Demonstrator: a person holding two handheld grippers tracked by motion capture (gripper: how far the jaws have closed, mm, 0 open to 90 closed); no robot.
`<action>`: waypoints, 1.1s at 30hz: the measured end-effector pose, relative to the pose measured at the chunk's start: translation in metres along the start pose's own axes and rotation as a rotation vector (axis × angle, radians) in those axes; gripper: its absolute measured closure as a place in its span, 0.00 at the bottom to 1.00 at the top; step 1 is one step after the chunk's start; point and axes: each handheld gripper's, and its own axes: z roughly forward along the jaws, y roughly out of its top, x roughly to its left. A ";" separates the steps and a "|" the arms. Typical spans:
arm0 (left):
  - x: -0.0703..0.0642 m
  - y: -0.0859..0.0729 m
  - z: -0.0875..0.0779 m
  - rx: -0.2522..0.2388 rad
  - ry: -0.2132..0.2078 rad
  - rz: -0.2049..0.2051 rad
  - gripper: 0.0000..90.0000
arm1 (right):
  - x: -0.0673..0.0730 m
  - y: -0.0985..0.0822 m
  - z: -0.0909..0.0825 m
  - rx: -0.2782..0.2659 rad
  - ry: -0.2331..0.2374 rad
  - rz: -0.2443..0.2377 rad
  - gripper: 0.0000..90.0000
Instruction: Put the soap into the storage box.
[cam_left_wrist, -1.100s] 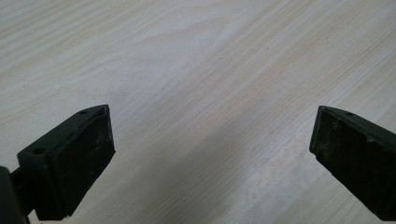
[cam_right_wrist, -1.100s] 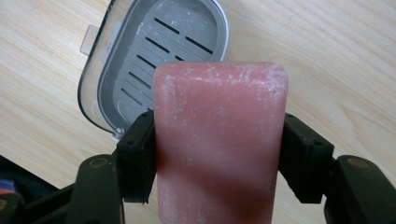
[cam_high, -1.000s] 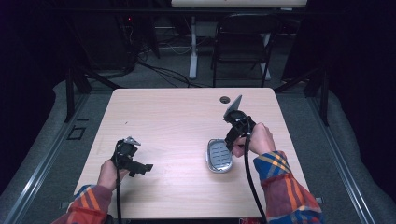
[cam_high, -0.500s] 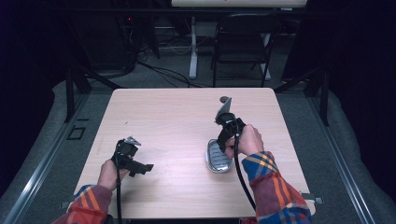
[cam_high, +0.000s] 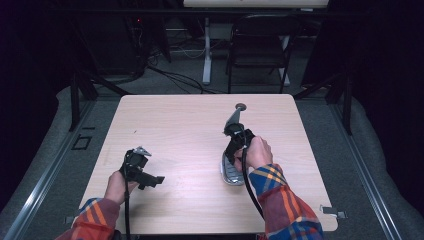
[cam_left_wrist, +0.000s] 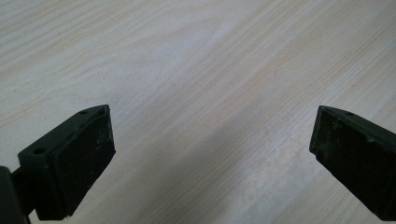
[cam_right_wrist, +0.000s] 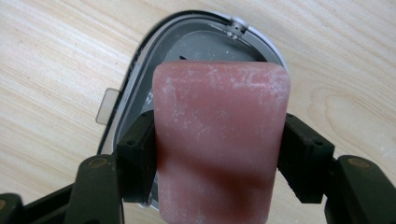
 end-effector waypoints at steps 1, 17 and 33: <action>0.000 0.000 0.000 0.002 0.001 0.003 0.00 | -0.001 0.000 -0.001 0.009 0.005 0.005 0.39; -0.001 0.001 0.002 0.021 -0.004 0.013 0.00 | -0.014 -0.021 -0.024 -0.126 0.062 -0.008 0.36; -0.002 0.001 0.002 0.026 0.003 0.016 0.00 | -0.059 -0.076 -0.049 -0.259 -0.005 -0.062 0.06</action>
